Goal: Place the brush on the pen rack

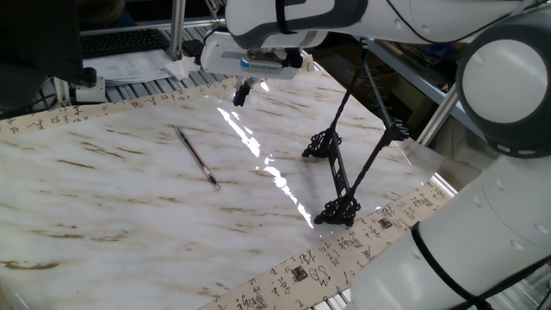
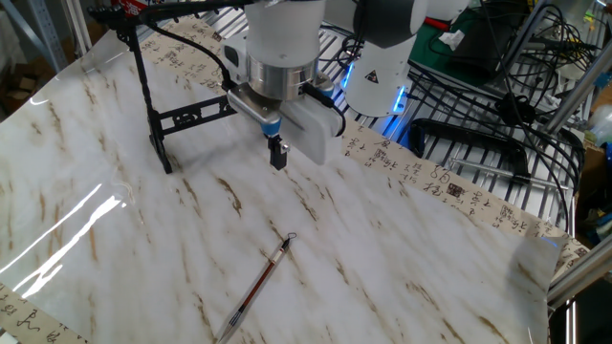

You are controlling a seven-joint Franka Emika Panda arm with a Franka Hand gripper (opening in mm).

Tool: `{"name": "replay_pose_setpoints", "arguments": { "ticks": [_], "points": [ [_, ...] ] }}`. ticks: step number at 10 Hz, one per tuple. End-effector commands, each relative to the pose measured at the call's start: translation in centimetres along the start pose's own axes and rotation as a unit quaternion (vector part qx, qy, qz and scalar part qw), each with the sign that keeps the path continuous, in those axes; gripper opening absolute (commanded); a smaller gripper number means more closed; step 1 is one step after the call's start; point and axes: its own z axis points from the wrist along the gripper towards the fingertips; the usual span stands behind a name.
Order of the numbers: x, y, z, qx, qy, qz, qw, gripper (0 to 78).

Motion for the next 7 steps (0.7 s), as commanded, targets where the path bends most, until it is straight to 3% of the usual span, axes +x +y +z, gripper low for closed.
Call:
{"name": "replay_pose_setpoints", "arguments": {
  "ticks": [1, 4, 7],
  "points": [
    [-0.1, 0.0, -0.2, -0.009, -0.014, 0.016, 0.9997, 0.0],
    [-0.3, 0.5, 0.6, 0.0, -0.013, 0.006, 0.9999, 0.0],
    [-0.8, 1.9, 3.8, 0.011, -0.018, 0.012, 0.9997, 0.0]
  ]
}}
